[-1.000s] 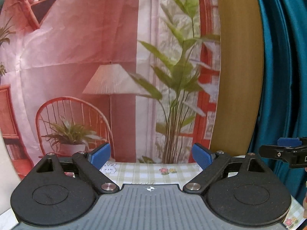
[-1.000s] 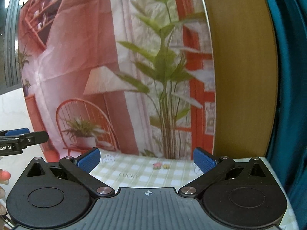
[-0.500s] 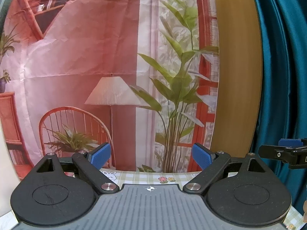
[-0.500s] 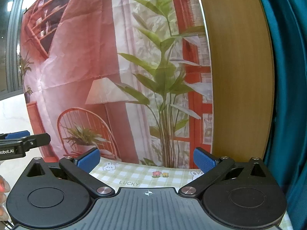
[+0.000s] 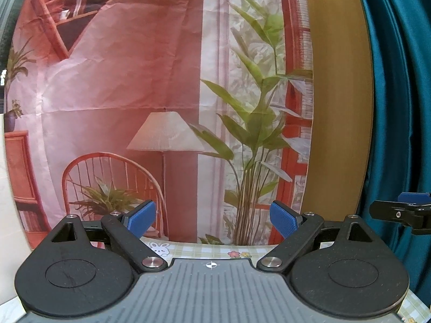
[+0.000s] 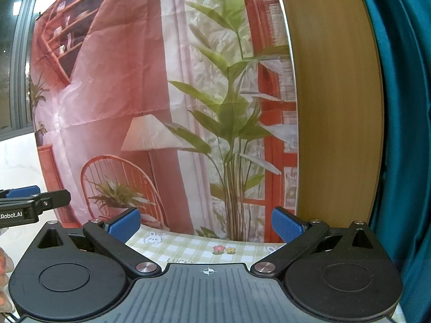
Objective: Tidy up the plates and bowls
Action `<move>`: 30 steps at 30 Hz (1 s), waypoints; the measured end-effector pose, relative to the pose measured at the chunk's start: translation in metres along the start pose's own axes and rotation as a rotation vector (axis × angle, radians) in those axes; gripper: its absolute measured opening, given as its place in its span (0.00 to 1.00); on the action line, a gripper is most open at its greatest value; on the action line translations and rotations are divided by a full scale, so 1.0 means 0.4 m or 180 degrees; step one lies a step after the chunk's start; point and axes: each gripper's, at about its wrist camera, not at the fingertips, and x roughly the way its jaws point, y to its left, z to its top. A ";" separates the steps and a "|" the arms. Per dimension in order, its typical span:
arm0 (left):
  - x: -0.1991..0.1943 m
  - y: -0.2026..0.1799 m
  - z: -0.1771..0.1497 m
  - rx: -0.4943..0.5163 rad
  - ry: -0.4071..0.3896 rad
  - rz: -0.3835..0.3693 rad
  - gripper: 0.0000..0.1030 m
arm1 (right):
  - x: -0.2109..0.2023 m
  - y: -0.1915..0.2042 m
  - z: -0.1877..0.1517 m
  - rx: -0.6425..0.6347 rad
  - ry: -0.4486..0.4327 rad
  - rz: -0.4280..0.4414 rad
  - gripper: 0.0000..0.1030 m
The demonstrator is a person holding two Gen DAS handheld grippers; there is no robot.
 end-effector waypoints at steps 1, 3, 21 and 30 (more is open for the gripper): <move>-0.001 0.001 0.000 0.0001 0.0000 0.0007 0.90 | 0.000 0.000 0.000 0.0001 0.0000 -0.0001 1.00; -0.002 0.002 0.001 0.0007 -0.0005 0.0011 0.90 | -0.001 0.000 0.000 0.0001 -0.0002 0.0006 1.00; -0.003 -0.002 0.001 0.0032 0.0010 0.0055 0.90 | -0.004 -0.007 0.001 0.0014 0.0006 -0.0005 1.00; 0.000 0.002 0.000 0.0031 0.0005 0.0065 0.90 | -0.004 -0.008 0.001 0.0017 0.0007 -0.0008 1.00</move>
